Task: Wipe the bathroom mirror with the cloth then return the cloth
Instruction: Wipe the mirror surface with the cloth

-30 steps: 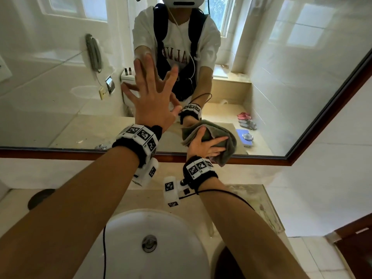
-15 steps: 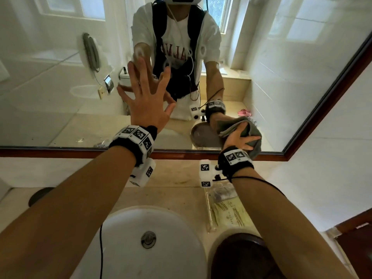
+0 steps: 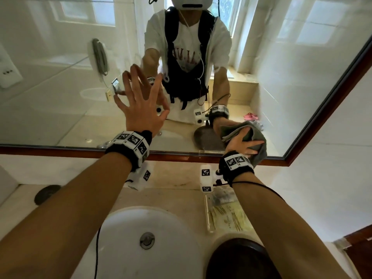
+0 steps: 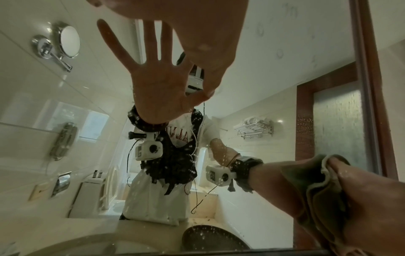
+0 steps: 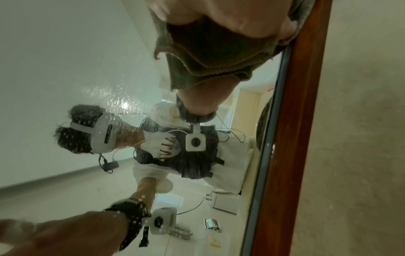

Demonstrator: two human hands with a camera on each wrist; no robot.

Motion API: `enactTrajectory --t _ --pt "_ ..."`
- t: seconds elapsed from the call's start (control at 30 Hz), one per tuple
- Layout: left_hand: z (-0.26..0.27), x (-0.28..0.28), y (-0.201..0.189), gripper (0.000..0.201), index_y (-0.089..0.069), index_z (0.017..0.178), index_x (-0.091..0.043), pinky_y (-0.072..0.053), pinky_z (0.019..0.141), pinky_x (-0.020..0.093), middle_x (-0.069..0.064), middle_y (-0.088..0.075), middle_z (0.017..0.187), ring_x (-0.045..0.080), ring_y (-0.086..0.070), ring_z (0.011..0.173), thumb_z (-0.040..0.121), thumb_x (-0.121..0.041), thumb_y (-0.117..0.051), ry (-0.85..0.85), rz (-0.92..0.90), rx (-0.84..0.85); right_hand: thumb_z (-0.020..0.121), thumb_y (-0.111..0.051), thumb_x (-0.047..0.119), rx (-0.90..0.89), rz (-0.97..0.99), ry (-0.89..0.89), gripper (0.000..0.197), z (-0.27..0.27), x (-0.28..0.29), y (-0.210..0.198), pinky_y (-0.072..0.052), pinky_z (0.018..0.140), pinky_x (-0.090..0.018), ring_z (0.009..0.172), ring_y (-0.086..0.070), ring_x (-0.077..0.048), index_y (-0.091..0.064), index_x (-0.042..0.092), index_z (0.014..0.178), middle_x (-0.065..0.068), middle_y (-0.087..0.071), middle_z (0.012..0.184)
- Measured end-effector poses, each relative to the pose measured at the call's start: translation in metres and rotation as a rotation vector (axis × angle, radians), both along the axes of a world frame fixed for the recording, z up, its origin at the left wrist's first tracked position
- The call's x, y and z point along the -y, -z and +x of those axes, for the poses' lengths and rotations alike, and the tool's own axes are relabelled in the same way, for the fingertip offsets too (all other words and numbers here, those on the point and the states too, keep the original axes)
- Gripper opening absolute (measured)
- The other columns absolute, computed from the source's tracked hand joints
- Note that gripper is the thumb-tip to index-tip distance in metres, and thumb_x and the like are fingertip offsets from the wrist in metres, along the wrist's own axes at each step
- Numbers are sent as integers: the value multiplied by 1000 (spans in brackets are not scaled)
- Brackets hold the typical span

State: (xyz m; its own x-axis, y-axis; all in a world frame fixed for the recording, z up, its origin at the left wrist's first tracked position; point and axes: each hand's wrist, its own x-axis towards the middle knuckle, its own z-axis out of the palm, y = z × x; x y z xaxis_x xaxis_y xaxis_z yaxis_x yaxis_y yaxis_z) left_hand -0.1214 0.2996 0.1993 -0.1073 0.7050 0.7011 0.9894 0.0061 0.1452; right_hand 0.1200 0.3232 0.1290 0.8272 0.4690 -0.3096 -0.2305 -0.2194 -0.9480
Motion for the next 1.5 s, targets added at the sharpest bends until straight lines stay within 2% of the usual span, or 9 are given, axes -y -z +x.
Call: enactTrajectory --t 0.1,0.3,0.53,0.67,0.8,1.0,1.2,1.33,1.5 --pt "-9 -3 5 94 0 152 -40 -22 103 74 25 1 159 42 1 146 81 -69 -55 4 19 -25 94 -40 61 1 24 25 83 -12 -3 0 -5 119 -50 147 -6 -39 1 23 155 -19 4 161" --pt "-34 -2 1 98 4 152 -41 -13 105 75 25 2 159 44 2 146 79 -68 -57 23 1 -91 94 -46 58 24 44 40 83 -64 -5 6 -6 119 -46 148 -7 -37 -3 22 155 -20 2 161" --pt "-80 -3 -3 93 1 152 -43 -12 106 74 27 1 159 44 2 146 82 -66 -54 46 10 -129 94 -46 55 31 85 -58 87 -174 2 12 0 118 -48 148 2 -37 3 17 155 -20 9 160" --pt "-102 -1 -2 91 -1 152 -42 -11 107 73 27 -2 159 44 -1 146 83 -62 -56 57 35 -139 83 -38 67 -12 128 -148 98 -241 8 14 4 117 -47 148 8 -36 5 15 155 -20 14 159" --pt "-119 -1 2 97 -2 153 -41 -11 106 74 26 1 159 45 1 146 80 -63 -62 67 8 -140 95 -50 50 -17 118 -199 90 -269 15 13 6 117 -44 148 9 -34 7 14 154 -20 17 159" --pt "-107 5 9 98 -5 153 -40 -12 107 73 26 -1 159 45 -1 146 79 -62 -64 106 22 -124 92 -43 61 -18 44 -224 93 -242 13 9 4 117 -50 148 7 -38 14 21 153 -21 18 159" --pt "-100 10 14 101 -1 152 -43 -16 105 74 24 7 159 45 5 146 77 -64 -65 107 -40 -93 90 -32 71 -84 -57 -140 90 -158 14 -16 -3 119 -48 147 -8 -41 14 25 153 -22 8 160" --pt "-99 13 13 101 0 152 -43 -16 105 73 24 8 159 44 7 146 77 -64 -64 103 -51 -90 88 -19 76 -17 -71 -109 88 -98 19 -27 -8 120 -49 146 -13 -41 8 25 154 -20 0 161" --pt "-100 8 9 101 -1 152 -43 -15 106 73 23 9 159 44 7 146 77 -64 -65 84 -56 -83 90 -28 73 -53 -42 23 87 -72 16 -43 -8 119 -47 145 -16 -40 8 26 154 -22 -3 160"
